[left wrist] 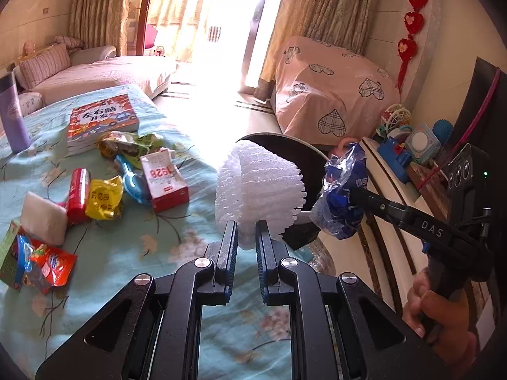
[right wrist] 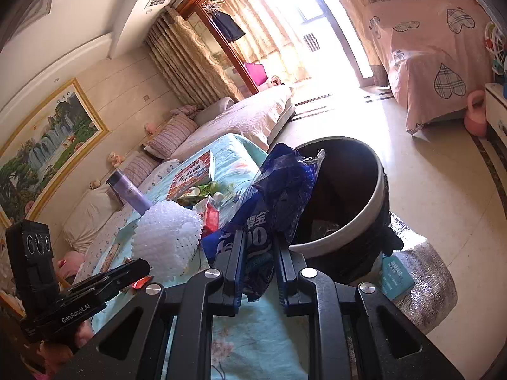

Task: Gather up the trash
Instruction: 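Carry the foam net and blue wrapper over the bin and release both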

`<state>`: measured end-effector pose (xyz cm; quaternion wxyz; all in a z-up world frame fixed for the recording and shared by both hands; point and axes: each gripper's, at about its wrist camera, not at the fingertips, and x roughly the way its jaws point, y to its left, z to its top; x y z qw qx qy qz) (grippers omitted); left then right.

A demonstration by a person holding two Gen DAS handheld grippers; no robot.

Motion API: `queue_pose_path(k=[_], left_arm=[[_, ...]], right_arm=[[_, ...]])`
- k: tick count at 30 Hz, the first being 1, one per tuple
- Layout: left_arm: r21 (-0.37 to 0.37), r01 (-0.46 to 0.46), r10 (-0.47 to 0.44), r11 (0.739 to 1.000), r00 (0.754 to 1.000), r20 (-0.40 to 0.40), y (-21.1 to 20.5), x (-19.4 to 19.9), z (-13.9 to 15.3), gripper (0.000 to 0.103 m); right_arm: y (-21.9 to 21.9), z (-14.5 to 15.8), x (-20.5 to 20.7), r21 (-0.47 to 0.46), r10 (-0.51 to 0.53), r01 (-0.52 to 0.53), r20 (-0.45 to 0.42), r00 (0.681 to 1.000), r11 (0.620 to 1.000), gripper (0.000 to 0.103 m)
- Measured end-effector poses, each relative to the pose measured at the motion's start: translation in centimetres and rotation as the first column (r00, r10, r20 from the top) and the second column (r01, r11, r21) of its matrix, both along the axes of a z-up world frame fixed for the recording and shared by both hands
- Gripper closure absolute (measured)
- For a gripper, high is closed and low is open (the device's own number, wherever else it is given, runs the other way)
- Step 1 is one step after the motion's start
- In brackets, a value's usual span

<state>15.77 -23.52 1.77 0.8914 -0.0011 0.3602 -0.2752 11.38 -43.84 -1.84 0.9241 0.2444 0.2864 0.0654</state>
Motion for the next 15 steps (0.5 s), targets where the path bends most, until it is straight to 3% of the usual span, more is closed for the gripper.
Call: queue_pose_path(k=[15], left_arm=[[0.025,0.029,-0.029,0.999,1.000,0.012,-4.3,2.1,0.7,0.092]], right_arm=[[-2.6,1.7,1.7,-0.074,-0.018,0.019,0.015,1.000,0.997,0.086]])
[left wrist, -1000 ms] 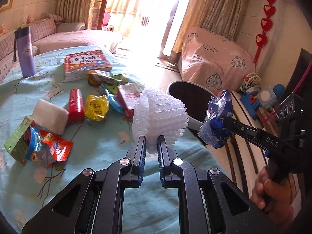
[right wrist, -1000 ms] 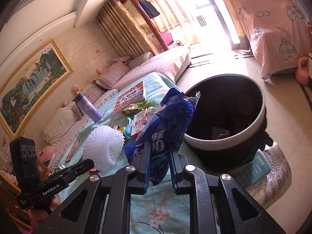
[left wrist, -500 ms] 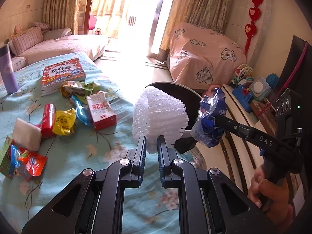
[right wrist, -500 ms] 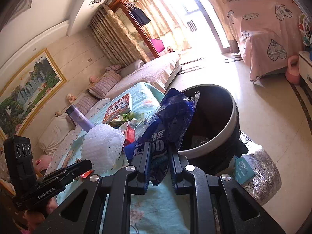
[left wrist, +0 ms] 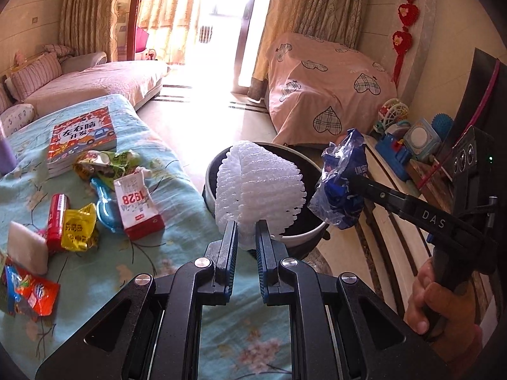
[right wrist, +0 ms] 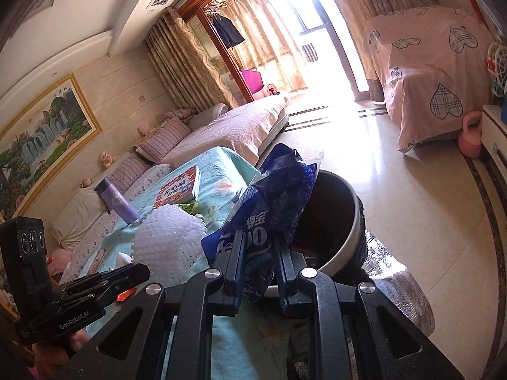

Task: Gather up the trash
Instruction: 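Carry the foam net and blue wrapper over the bin and release both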

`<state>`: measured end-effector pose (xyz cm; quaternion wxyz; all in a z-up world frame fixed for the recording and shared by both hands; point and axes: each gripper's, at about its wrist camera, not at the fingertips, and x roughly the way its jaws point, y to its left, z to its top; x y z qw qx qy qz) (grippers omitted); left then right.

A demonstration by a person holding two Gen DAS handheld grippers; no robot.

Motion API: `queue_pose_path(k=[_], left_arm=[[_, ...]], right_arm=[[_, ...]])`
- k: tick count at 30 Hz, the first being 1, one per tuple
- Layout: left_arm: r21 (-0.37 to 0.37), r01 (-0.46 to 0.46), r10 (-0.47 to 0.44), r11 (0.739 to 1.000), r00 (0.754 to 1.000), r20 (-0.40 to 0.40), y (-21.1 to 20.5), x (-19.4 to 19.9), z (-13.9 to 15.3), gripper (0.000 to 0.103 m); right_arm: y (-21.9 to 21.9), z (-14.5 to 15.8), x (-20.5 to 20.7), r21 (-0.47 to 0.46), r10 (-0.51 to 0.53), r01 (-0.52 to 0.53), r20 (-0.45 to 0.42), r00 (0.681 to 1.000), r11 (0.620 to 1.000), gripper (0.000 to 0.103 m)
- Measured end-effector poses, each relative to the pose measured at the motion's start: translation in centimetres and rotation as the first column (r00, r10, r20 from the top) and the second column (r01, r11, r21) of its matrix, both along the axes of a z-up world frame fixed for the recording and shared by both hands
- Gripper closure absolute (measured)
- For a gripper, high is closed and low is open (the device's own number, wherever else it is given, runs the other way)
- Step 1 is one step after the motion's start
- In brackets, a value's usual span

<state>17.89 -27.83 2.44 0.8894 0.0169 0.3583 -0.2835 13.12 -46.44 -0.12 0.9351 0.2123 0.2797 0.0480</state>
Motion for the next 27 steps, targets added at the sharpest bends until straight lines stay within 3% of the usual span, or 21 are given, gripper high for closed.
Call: queue_pose_path(k=[27], left_arm=[[0.051,0.036,-0.033,0.998,0.998,-0.057,-3.7,4.9,-2.1,0.092]], right_arm=[[-1.6,-1.5,5.2,-0.114,0.003,-0.017,-0.116,0.993,0.993,0.086]])
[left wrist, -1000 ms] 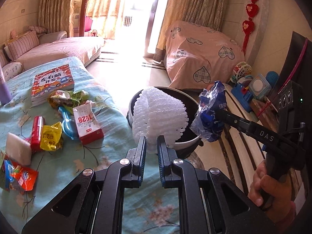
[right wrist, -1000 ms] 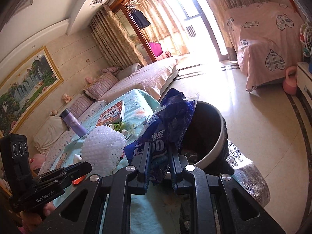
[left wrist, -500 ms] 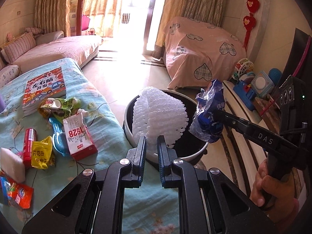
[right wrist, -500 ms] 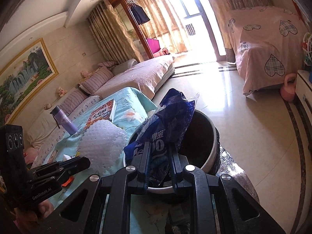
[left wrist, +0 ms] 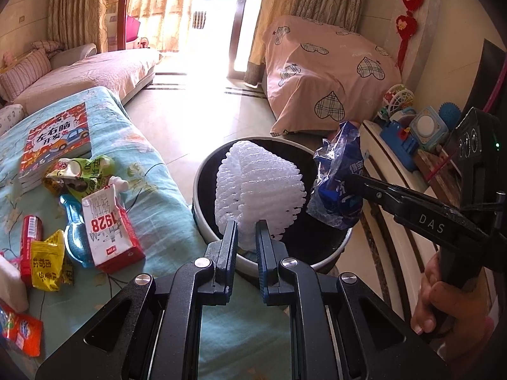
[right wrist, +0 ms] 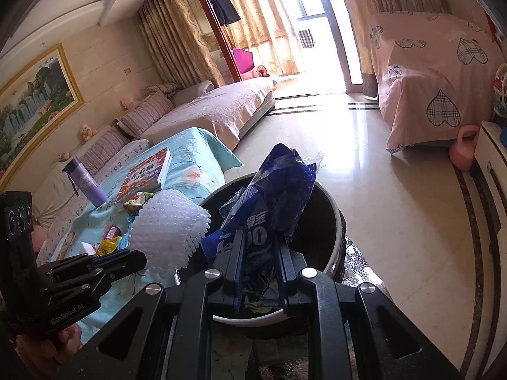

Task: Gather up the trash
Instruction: 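Carry the foam net and blue wrapper over the bin and release both, then move both open tools back toward the remaining trash on the table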

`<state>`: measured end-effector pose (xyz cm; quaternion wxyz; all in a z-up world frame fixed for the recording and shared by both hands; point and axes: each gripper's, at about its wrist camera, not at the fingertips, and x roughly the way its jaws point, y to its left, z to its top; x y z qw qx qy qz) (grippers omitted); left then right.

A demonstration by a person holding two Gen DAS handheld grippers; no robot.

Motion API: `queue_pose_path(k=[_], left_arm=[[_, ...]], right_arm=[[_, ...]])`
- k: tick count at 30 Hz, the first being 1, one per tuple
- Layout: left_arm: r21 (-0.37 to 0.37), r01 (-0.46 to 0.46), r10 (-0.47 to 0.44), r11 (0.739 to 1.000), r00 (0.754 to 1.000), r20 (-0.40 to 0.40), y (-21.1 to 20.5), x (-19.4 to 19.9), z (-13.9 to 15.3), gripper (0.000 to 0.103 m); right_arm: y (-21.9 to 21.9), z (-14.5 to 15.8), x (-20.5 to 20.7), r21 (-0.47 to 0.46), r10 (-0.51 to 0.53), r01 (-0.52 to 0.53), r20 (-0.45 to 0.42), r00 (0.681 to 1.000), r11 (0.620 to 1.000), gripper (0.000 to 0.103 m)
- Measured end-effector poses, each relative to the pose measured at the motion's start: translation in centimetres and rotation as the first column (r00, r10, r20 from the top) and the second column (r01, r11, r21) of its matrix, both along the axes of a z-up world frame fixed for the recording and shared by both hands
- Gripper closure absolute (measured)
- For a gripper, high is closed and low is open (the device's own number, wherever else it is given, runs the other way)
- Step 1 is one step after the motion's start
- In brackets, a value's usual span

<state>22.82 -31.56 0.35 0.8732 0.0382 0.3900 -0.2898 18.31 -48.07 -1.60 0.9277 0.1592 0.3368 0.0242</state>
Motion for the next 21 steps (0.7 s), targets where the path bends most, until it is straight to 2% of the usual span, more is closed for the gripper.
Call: queue_pose_path(k=[3,5,7,8,9,10,11,13,15,17,20,21], left_arm=[[0.007,0.008,-0.008,1.000,1.000,-0.019,-0.3,0.6,-0.4,0.091],[0.009,0.003,-0.003,1.000,1.000,-0.025,-0.4,0.8,-0.6,0.087],[0.004,0.001,-0.001,1.000,0.999,-0.035,-0.3,1.0,-0.7,0.077],[0.003,0.000,0.000,1.000,0.999,-0.034,-0.1,0.9,-0.7,0.074],[0.000,-0.002,0.002,1.000,1.000,-0.029,0.1,0.8,-0.7,0.067],[-0.003,-0.006,0.006,1.000,1.000,-0.021,0.4,0.6,-0.6,0.060],[-0.005,-0.012,0.012,1.000,1.000,-0.013,0.9,0.4,-0.4,0.058],[-0.012,-0.024,0.024,1.000,1.000,-0.011,1.7,0.1,-0.3,0.058],[-0.023,-0.044,0.044,0.999,0.999,-0.017,3.2,-0.4,-0.3,0.056],[-0.032,-0.069,0.068,0.997,0.997,-0.018,4.7,-1.0,-0.3,0.054],[-0.045,-0.117,0.116,0.992,0.993,-0.023,7.5,-2.1,-0.6,0.053],[-0.054,-0.143,0.142,0.988,0.990,-0.026,8.7,-2.6,-0.8,0.053]], right_arm=[[-0.2,-0.5,0.6,-0.002,0.001,-0.001,-0.024,1.000,1.000,0.085],[0.0,-0.7,1.1,-0.009,0.006,-0.006,-0.039,0.999,1.000,0.081],[0.0,-1.0,1.3,-0.018,-0.003,0.002,-0.047,0.999,1.000,0.077],[-0.1,-1.0,1.4,-0.016,-0.006,0.005,-0.052,0.999,1.000,0.073],[-0.1,-1.0,1.3,-0.013,-0.010,0.009,-0.051,0.999,1.000,0.070],[-0.2,-1.0,1.2,-0.011,-0.016,0.015,-0.049,0.999,1.000,0.060],[-0.3,-0.9,1.1,-0.009,-0.021,0.020,-0.045,0.999,1.000,0.053],[-0.3,-0.7,0.5,-0.001,-0.030,0.030,-0.034,0.999,1.000,0.051],[-0.3,-0.4,0.0,0.013,-0.038,0.039,-0.025,0.999,0.999,0.045],[0.1,-0.1,-0.6,0.035,-0.039,0.040,-0.009,0.999,0.999,0.029],[1.7,0.1,-1.8,0.069,-0.028,0.027,0.013,1.000,0.997,0.012],[2.4,-0.1,-2.3,0.086,-0.016,0.015,0.017,1.000,0.996,0.011]])
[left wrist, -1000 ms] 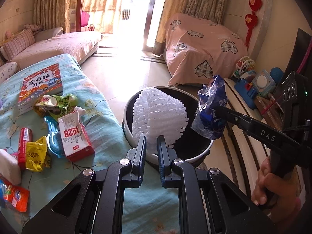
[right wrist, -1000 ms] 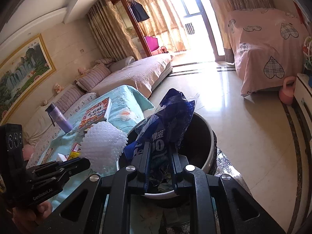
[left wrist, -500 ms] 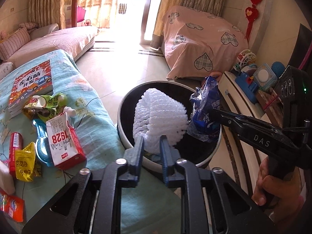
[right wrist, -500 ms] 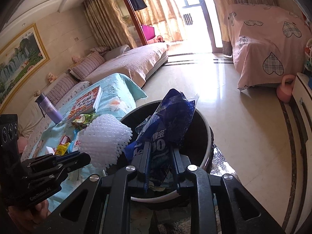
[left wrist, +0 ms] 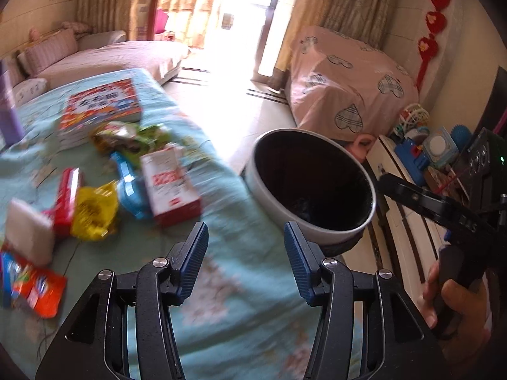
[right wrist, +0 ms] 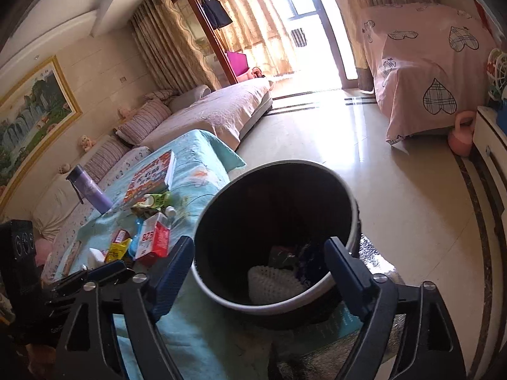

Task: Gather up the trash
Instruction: 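Move both open tools back toward the remaining trash on the table, then grasp the green juice carton with the left tool while the right tool grasps a snack bag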

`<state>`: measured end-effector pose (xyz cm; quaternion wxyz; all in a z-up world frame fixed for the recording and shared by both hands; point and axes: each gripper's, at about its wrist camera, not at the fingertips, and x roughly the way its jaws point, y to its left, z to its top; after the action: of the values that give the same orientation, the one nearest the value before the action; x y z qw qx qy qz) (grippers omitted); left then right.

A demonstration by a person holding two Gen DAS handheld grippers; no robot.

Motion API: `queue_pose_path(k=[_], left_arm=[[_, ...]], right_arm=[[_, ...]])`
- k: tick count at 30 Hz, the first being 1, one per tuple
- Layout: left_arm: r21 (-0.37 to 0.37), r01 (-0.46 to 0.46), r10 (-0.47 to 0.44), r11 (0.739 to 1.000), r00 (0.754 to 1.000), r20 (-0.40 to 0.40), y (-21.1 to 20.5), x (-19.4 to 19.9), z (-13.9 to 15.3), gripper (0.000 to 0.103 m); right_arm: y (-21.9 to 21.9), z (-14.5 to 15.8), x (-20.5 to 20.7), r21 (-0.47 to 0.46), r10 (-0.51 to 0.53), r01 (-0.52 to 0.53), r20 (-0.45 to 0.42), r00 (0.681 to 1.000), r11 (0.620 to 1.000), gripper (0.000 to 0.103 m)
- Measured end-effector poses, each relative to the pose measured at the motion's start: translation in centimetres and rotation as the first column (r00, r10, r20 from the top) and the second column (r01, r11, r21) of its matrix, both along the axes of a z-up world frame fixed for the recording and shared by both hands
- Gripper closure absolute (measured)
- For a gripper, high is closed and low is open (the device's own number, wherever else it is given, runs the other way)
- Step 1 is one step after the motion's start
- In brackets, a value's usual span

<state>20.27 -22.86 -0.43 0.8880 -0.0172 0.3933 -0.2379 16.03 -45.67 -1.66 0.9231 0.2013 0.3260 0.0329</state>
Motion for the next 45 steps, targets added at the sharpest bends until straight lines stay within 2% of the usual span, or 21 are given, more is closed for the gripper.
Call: queue_pose_path(k=[4,11,19,25,27,30,34,41,45], left_arm=[[-0.043,-0.081,0.080,0.996,0.997,-0.014,4.6,-1.7,-0.5,0.053],[-0.041,-0.183,0.183,0.982,0.983,0.010,11.0,-4.9,-0.7,0.053],[-0.022,-0.262,0.262,0.965,0.965,0.025,17.9,-7.3,-1.7,0.051],[-0.011,-0.326,0.326,0.945,0.945,0.022,21.9,-7.9,-2.5,0.051],[-0.010,-0.346,0.346,0.938,0.938,0.021,23.1,-7.9,-2.7,0.051],[-0.008,-0.367,0.367,0.930,0.930,0.017,24.6,-7.6,-2.9,0.051],[0.008,-0.367,0.367,0.930,0.930,0.016,25.5,-6.9,-3.1,0.051],[0.084,-0.315,0.312,0.945,0.949,0.048,26.7,-4.3,-2.9,0.051],[0.103,-0.298,0.296,0.949,0.954,0.043,27.0,-2.8,-3.1,0.051]], right_arm=[[3.2,-0.9,-1.5,0.034,0.036,-0.036,-0.003,0.999,0.999,0.009],[9.2,-2.9,-2.3,0.081,0.135,-0.131,-0.040,0.990,0.988,0.008],[16.4,-2.0,-3.0,-0.012,0.271,-0.271,-0.018,0.962,0.963,0.009],[20.8,-2.2,-2.9,-0.055,0.319,-0.320,-0.022,0.947,0.946,0.010],[22.1,-2.3,-2.8,-0.056,0.335,-0.336,-0.022,0.942,0.940,0.014],[23.6,-2.5,-2.4,-0.064,0.359,-0.361,-0.028,0.933,0.931,0.026],[25.7,-2.7,-2.1,-0.098,0.386,-0.389,-0.047,0.921,0.916,0.055],[28.0,-2.4,-0.3,-0.074,0.423,-0.425,-0.046,0.905,0.902,0.057],[29.4,-2.5,1.3,-0.076,0.443,-0.445,-0.046,0.895,0.892,0.057]])
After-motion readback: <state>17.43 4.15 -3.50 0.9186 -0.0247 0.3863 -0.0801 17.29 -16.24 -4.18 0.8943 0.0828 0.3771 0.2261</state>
